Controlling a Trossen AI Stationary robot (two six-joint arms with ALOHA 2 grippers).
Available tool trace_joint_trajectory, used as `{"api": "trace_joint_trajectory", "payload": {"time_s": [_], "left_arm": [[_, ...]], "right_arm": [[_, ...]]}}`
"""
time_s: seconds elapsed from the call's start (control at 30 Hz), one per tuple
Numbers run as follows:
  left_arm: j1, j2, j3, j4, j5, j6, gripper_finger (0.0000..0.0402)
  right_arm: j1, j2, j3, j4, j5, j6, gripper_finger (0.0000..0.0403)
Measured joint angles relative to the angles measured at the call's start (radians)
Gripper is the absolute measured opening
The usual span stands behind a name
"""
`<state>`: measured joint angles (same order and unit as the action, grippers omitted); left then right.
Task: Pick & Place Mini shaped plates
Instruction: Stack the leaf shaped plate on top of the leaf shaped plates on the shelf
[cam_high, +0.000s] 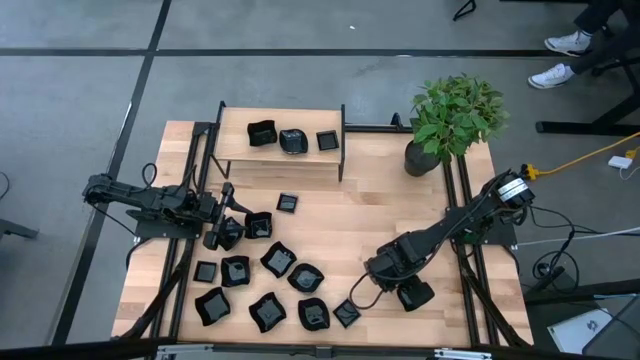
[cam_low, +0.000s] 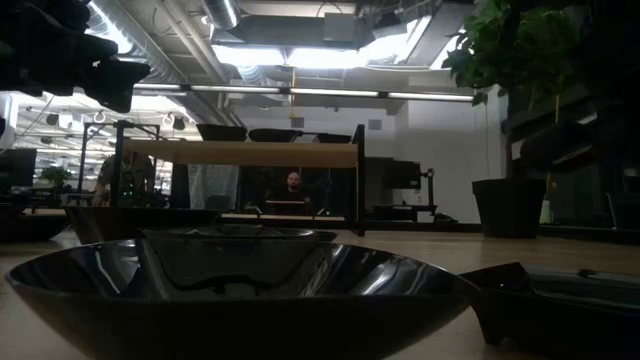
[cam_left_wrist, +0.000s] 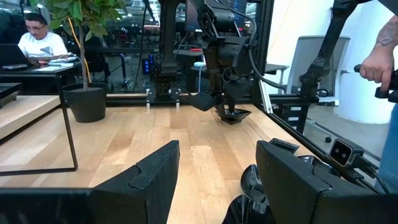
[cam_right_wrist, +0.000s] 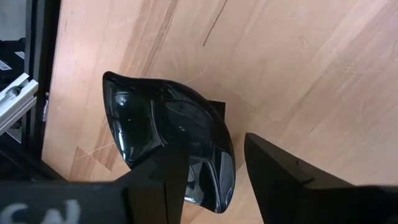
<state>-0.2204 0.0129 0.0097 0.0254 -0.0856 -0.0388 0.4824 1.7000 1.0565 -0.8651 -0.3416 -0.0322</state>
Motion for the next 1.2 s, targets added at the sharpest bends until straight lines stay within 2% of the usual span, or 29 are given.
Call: {"api": "trace_joint_trajectory", "payload": {"time_s": [0.27,0.77,1.2], "left_arm": [[0.0,0.0,0.0,0.0,0.0,0.0,0.0208],[0.0,0.0,0.0,0.0,0.0,0.0,0.0208],[0.0,0.0,0.0,0.0,0.0,0.0,0.0207]], "right_arm": [[0.0,0.0,0.0,0.0,0.0,0.001,0.0141],[-0.002,0.0,0.0,-0.001,0.0,-0.001,0.0009],[-0.022,-0.006,0.0,-0.05,0.0,0.026,0.0005]]}}
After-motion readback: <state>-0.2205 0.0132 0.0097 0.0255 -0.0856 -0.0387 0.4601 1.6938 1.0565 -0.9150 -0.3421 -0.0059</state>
